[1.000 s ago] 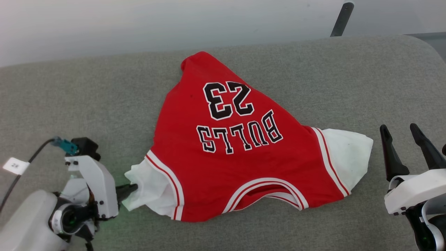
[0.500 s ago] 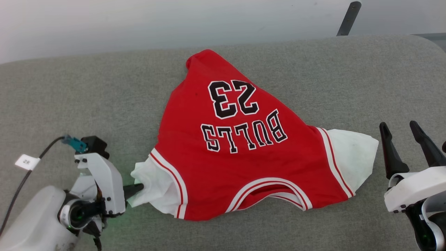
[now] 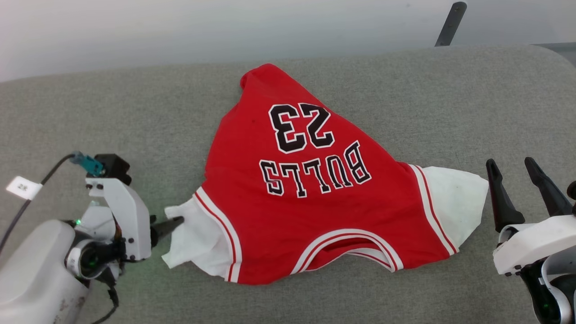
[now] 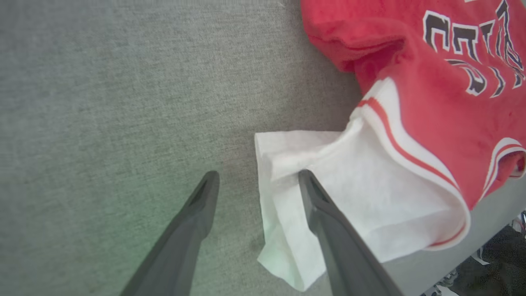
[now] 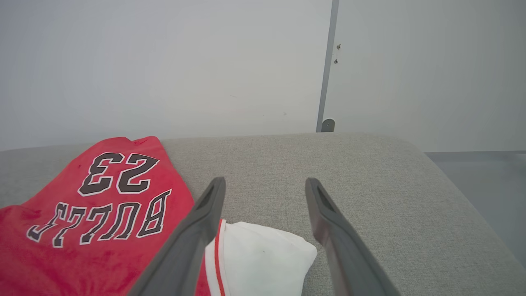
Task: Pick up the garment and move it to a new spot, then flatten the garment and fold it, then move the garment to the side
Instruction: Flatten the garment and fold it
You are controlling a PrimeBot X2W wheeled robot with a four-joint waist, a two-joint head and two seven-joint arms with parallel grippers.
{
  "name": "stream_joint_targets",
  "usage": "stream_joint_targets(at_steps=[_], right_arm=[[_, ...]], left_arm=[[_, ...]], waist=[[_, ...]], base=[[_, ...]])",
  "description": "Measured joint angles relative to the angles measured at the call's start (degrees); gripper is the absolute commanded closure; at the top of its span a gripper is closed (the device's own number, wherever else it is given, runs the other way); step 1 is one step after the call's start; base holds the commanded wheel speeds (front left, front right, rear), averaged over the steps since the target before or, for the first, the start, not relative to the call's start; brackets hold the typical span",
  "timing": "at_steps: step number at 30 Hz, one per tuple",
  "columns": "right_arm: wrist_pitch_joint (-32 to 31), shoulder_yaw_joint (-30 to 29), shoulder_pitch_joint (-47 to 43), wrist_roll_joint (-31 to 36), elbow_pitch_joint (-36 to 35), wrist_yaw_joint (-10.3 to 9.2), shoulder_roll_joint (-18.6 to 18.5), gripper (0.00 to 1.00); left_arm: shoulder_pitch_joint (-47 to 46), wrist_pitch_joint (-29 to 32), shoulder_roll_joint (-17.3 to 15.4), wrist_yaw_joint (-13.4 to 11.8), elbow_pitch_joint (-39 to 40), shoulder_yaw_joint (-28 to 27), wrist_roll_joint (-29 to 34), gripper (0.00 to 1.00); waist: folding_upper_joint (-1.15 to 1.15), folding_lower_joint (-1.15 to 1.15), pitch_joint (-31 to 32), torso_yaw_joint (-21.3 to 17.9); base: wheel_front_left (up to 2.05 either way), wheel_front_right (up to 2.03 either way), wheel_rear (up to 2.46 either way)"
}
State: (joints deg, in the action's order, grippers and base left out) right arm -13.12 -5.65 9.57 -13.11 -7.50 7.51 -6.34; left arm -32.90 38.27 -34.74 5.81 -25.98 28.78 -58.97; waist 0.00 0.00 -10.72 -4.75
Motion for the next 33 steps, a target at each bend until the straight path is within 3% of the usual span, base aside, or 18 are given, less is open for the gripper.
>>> stream_joint_targets(at_steps=[4,14,15,17,23,33], right_arm=[[0.0,0.2,0.0,-0.1,0.0,0.0,0.0,0.0],[0.1,0.2,0.0,-0.4,0.1,0.0,-0.1,0.0],[0.1,0.2,0.0,-0.4,0.1,0.0,-0.1,0.0],[0.1,0.2,0.1,-0.3,0.1,0.0,-0.1,0.0],[0.2,0.4,0.5,-0.3,0.3,0.0,0.0,0.0],[0.2,0.8,0.9,-0.1,0.5,0.0,-0.3,0.0]], left_arm=[[-0.9,-0.6,-0.5,0.3,-0.5,0.5,1.1,0.0],[-2.0,-1.5,2.2,1.3,-1.6,1.3,-2.0,0.0],[-2.2,-1.6,2.3,1.3,-1.7,1.6,-2.1,0.36],[-2.7,-2.1,2.4,1.3,-2.0,1.8,-2.4,1.0],[-4.4,-1.6,2.1,1.5,-3.2,3.2,-3.2,1.0],[-8.7,-7.1,-2.0,1.5,-3.1,5.7,-0.9,1.0]], waist=[[0.0,0.0,-0.5,-0.3],[0.0,0.0,-2.4,-0.7],[0.0,0.0,-2.5,-0.7],[0.0,0.0,-2.9,-0.7],[0.0,0.0,-3.5,-0.5],[0.0,0.0,-4.0,0.4]], base=[[0.0,0.0,0.0],[0.0,0.0,0.0],[0.0,0.0,0.0],[0.0,0.0,0.0],[0.0,0.0,0.0],[0.0,0.0,0.0]])
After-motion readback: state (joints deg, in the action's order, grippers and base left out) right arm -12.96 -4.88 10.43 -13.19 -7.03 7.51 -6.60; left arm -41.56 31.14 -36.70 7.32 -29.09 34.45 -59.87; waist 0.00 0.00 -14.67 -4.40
